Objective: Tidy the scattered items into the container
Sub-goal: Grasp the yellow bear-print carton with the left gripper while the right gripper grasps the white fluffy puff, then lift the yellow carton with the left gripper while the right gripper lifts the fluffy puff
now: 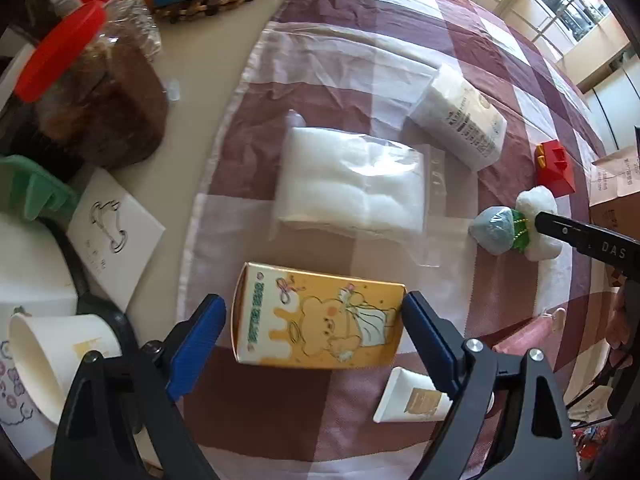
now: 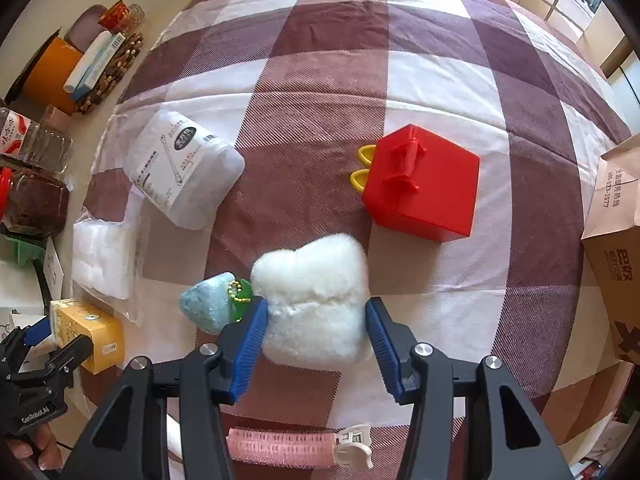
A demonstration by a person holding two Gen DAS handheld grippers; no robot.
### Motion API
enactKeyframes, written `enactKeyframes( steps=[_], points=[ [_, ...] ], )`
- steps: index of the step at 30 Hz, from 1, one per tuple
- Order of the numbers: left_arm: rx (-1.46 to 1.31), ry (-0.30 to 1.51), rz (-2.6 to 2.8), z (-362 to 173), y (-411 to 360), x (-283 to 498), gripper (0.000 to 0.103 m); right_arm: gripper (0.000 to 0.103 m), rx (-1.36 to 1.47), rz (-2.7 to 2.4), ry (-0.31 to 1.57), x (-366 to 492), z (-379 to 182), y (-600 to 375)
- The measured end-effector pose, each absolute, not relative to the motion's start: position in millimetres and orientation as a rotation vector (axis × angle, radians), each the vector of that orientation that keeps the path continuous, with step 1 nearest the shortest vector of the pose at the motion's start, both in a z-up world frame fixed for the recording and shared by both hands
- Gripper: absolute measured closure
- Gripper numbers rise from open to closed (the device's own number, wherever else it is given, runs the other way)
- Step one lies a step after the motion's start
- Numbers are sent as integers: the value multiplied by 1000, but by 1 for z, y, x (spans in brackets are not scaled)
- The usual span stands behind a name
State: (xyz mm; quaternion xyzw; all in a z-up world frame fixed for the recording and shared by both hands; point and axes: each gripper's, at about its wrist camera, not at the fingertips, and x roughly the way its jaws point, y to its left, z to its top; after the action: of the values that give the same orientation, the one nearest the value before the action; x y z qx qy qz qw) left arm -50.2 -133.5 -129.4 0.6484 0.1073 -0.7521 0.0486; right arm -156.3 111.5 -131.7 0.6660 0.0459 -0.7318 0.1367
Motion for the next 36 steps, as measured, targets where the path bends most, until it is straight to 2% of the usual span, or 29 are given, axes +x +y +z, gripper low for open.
enactKeyframes(
  steps=[1, 3, 6, 9, 16, 17, 19, 20, 21, 23, 26, 36],
  points=[
    [1981, 318, -2301, -130, -131, -52, 11, 51, 1928, -2118, 135, -157, -132, 111],
    [1996, 309, -2309, -133, -126, -56, 10, 42, 1934, -2120, 163, -157, -135, 108],
    [1996, 294, -2322, -136, -123, -58, 7, 41, 1969, -2083, 180, -156, -147, 104],
    [2017, 330, -2319, -142, -121, -61, 7, 41, 1979, -2097, 83, -157, -153, 109],
    [2014, 357, -2331, -149, -114, -61, 9, 42, 1949, -2135, 51, -158, -154, 106],
    [2009, 358, -2333, -149, -113, -61, 11, 43, 1947, -2139, 45, -158, -153, 106],
    [2009, 367, -2343, -148, -110, -60, 18, 54, 1938, -2131, 18, -157, -152, 106],
    [2012, 373, -2344, -148, -109, -60, 23, 64, 1934, -2118, -7, -157, -152, 105],
    [2014, 384, -2347, -148, -107, -59, 26, 67, 1937, -2106, -27, -156, -152, 103],
    [2028, 406, -2347, -150, -102, -59, 40, 69, 1935, -2110, -22, -155, -152, 101],
    [2028, 445, -2340, -150, -99, -56, 56, 71, 1933, -2118, -48, -153, -152, 102],
    [1948, 475, -2360, -138, -100, -50, 57, 72, 1923, -2141, -87, -140, -142, 121]
  ],
)
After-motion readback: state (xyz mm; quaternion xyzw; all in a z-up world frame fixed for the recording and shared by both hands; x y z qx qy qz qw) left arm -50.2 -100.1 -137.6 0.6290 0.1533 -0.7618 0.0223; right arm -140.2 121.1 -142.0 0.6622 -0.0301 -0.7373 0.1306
